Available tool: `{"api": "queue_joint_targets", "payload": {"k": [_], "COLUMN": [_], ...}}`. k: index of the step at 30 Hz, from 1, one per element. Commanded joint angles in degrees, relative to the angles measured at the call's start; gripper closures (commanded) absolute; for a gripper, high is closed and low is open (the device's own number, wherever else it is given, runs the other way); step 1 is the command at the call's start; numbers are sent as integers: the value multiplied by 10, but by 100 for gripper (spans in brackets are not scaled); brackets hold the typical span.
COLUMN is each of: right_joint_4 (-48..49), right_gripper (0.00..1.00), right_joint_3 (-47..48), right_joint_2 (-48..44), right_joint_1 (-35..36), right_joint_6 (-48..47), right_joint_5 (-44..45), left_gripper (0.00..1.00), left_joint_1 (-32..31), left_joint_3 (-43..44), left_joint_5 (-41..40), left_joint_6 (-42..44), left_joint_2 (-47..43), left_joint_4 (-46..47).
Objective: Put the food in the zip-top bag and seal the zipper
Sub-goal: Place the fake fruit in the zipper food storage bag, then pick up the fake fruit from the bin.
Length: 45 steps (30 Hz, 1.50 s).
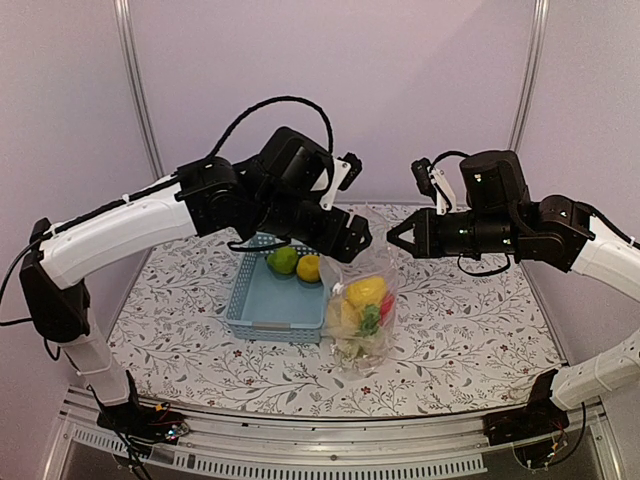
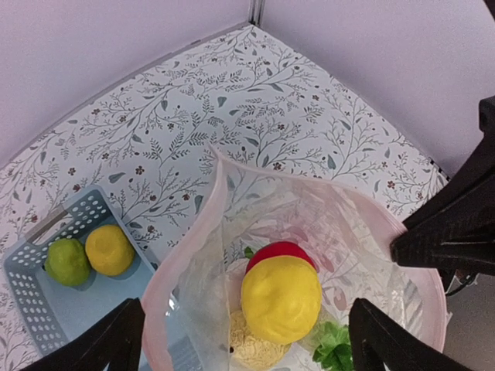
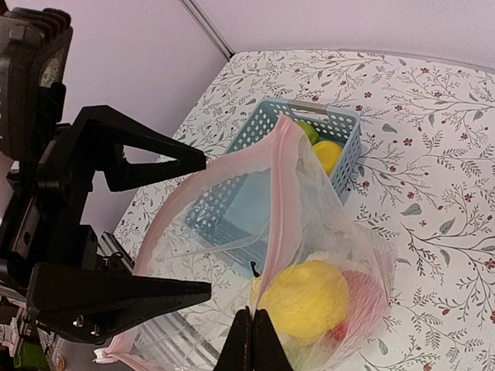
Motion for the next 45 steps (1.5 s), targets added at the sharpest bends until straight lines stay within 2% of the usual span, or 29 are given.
{"api": "queue_joint_targets", "payload": {"k": [1,7,11,14,22,27,33,45], "right_joint_4": [4,3,4,4,4,5,3,0], "right_gripper": [100,100,100,100,100,100,100,100], "right_joint_3": [7,6,6,6,7,7,8,7], "right_joint_2": [-15,-17,-17,-17,-17,-16,-14,-16], "right_joint_1": [4,4,4,4,4,4,4,4], "right_joint_6": [-3,-3,-3,-3,-2,-1,-1,-3], "right_joint_5": [-2,-2,-2,-3,-3,-2,-3,-1], "left_gripper": [8,9,8,6,6,5,6,8], "left_joint_1": [-6,-6,0,22,129,166,201,247], "left_joint_3": [-14,-91,-165,-208,-329,-350,-355,-297], "left_joint_5": [19,117,151,137,66,34,45,-29], "left_joint_6": [3,9,-3,-35,-175,-188,-180,-94], "left_joint_2": [-29,-102,-171,-218,-281,-254,-169,8], "left_joint_4": [24,138,220,246,236,200,200,227]}}
